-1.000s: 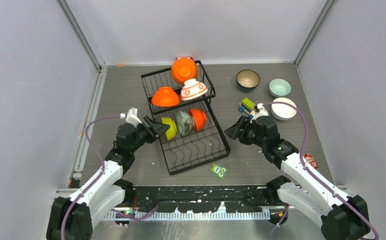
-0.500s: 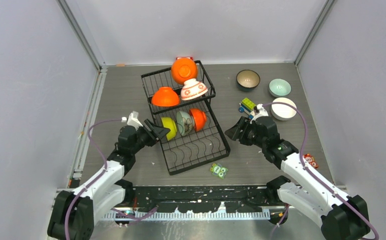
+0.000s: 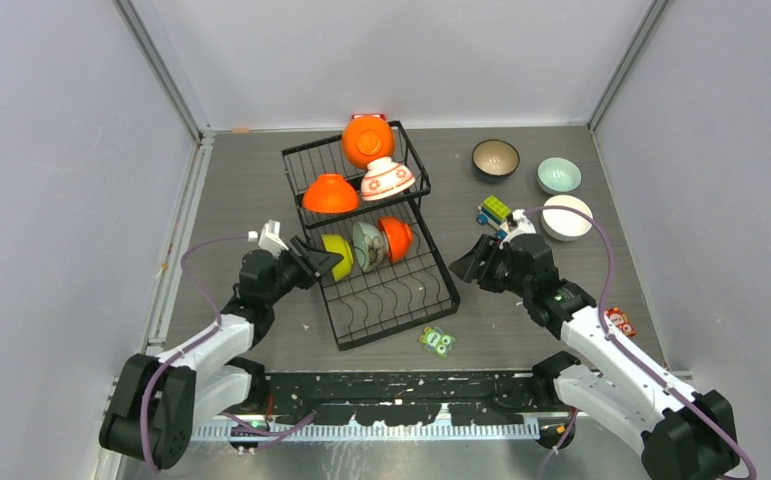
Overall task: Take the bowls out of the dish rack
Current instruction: Pick up the bowl from the dish rack.
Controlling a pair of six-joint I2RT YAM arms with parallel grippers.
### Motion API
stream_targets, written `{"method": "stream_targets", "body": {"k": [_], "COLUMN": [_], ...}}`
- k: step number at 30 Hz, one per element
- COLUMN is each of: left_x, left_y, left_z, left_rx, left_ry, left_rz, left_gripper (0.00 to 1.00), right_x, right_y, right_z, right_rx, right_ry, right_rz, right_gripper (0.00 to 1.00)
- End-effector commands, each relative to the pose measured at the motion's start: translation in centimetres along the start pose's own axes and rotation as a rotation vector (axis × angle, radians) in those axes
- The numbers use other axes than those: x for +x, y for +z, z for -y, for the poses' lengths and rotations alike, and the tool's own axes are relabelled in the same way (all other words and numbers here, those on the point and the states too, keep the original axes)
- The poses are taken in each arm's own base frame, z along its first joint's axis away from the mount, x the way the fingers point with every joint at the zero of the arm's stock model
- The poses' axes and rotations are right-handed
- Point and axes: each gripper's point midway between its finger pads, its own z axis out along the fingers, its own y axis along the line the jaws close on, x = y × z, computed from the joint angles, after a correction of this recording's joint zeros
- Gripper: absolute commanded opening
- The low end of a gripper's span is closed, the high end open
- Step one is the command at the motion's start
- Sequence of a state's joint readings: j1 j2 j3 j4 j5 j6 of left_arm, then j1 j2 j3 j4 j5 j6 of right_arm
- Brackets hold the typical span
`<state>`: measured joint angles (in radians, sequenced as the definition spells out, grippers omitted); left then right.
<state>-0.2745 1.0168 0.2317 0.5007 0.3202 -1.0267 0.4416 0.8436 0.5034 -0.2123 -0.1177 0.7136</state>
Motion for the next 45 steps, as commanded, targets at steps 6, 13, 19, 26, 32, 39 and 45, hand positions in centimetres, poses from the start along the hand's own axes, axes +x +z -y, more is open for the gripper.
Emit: {"method": "stream_targets", "body": {"k": [6,13,19,26,32,39,45], "left_x": [-0.9,-0.7,-0.6,-0.6,-1.0,-1.5,-1.7], "left_y": [0.5,0.5,0.5,0.5,0.4,0.0,-0.3], "left_z": [1.8,1.4,1.1,1.0,2.4,3.1,3.9], "left_rx": [0.092,0.085,0.079,0.086,0.154,0.213,0.256], "left_ry": [0.002,0.002,0.003,0.004,0.012,0.012,0.022], "left_rz": [0.028,0.025,0.027,0.034,0.049,0.103,0.117], "left_gripper": [0.33,0.25,0.12,0.02,0.0,0.0,0.0], "right_x": [-0.2,-0.1,-0.2,0.0,0.0,-0.1,0.1], "right_y": [-0.6,-0.5,-0.5,-0.5,-0.5,-0.6,-0.5], "right_z": [-0.5,-0.4,-0.5,-0.3,-0.4,-0.4,-0.2], "right_rx": [-0.026,-0.025,-0.025,-0.022,-0.023,-0.024,-0.021], "right_ry": [-0.019,-0.017,-0.018,-0.019,-0.02,-0.021,-0.022], "right_rz": [0.021,0.017,0.016,0.011,0.012,0.013,0.008], "right_gripper": [0.61,0.61,0.62,0.61,0.62,0.62,0.62]}}
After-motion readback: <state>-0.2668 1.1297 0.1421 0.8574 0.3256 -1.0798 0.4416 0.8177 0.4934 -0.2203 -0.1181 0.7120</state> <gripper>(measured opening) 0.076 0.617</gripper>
